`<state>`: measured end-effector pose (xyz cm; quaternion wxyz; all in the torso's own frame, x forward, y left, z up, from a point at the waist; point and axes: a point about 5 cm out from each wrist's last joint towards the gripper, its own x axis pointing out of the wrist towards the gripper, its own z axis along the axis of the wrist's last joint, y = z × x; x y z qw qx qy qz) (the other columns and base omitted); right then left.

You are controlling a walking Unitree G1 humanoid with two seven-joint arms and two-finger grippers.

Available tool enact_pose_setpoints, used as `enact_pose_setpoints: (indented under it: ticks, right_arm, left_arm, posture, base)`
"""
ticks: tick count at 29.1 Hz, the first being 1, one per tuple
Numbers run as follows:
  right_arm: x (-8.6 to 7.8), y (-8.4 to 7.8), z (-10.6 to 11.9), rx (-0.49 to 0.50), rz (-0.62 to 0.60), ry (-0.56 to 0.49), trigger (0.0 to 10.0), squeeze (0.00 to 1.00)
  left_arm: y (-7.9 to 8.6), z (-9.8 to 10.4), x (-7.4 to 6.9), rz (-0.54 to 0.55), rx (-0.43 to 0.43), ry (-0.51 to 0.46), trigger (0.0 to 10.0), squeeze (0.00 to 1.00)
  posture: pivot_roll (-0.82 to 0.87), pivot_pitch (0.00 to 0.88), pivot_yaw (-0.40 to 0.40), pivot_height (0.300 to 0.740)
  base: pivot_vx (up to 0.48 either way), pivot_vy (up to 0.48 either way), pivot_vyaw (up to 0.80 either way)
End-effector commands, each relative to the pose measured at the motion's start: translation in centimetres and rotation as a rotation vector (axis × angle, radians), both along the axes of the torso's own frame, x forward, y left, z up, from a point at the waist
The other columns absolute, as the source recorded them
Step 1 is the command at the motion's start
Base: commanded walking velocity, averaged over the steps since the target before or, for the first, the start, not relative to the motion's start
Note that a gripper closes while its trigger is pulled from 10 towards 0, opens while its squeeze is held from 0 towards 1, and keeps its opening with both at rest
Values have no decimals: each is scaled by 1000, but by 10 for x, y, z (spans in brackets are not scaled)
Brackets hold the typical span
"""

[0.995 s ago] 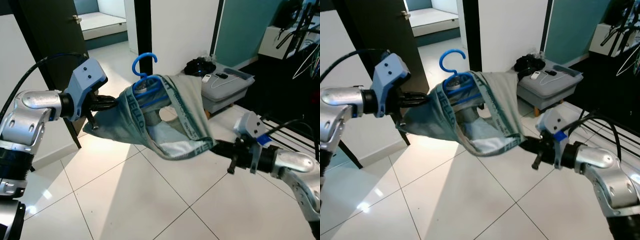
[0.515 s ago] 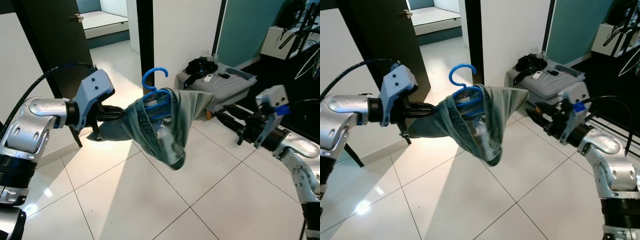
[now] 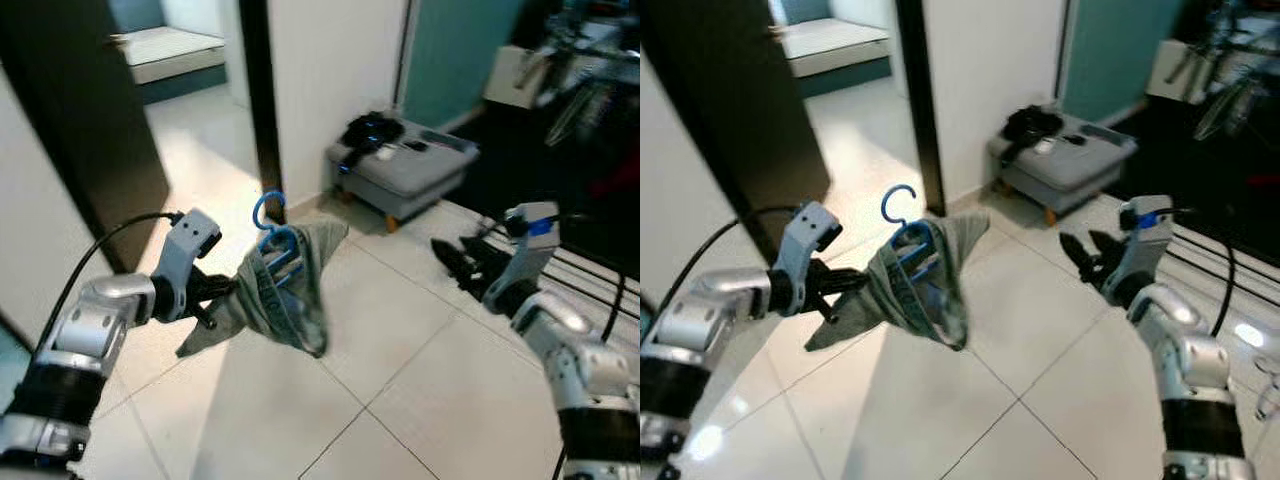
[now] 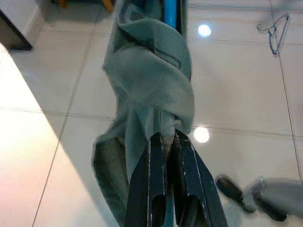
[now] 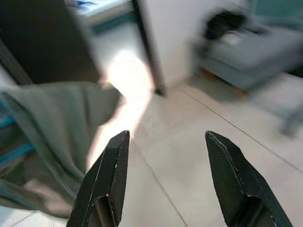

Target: Hang hanger

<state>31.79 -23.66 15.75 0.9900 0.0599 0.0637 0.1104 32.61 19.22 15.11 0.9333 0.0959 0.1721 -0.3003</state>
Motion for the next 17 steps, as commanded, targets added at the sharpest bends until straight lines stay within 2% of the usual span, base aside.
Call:
enact_pose_setpoints:
  ticks: [1,2,3,4,6,7,8,10,11,14,17]
  right_arm:
    - [-8,8,-23,-37,-46,88,10000,0]
    - [-8,8,-23,-37,-46,88,10000,0]
    - [-15,14,-34,-48,-59,113,10000,0]
    - [-15,14,-34,-48,-59,113,10000,0]
    - [-23,21,-41,-76,-73,108,10000,0]
    - [-22,18,-41,-74,-100,98,10000,0]
    - [-22,18,-41,-74,-100,98,10000,0]
    - [-20,14,-40,-63,-135,96,10000,0]
    - [-20,14,-40,-63,-135,96,10000,0]
    - [-21,16,-40,-102,-157,90,10000,0]
    - [-23,14,-40,-103,-180,82,10000,0]
  left_arm:
    - [-9,-18,-11,82,-38,-25,10000,0]
    - [-9,-18,-11,82,-38,-25,10000,0]
    - [-16,-25,-20,128,-103,-64,10000,0]
    - [-16,-25,-20,128,-103,-64,10000,0]
    - [-28,-28,-35,122,-177,-143,10000,0]
    - [-28,-24,-36,145,-217,-190,10000,0]
    - [-28,-24,-36,145,-217,-190,10000,0]
    - [-24,-18,-35,199,-276,-228,10000,0]
    - [-24,-18,-35,199,-276,-228,10000,0]
    - [-21,-15,-36,310,-301,-273,10000,0]
    - [-20,-14,-39,352,-298,-292,10000,0]
  posture:
    - [-65,0,22,740]
    - [-65,0,22,740]
    - [-61,0,13,740]
    - [-61,0,13,740]
    - [-60,0,7,740]
    - [-65,0,3,740]
    - [-65,0,3,740]
    - [-62,0,-3,740]
    - [-62,0,-3,740]
    - [-78,0,-9,740]
    - [-80,0,-11,740]
  base:
    - [0,0,-775]
    - [0,0,-775]
    - [0,0,-781]
    - [0,0,-781]
    - [0,0,-781]
    - [0,0,-788]
    - [0,0,-788]
    - [0,0,-788]
    - [0,0,-788]
    - [0,0,-788]
    - [0,0,-788]
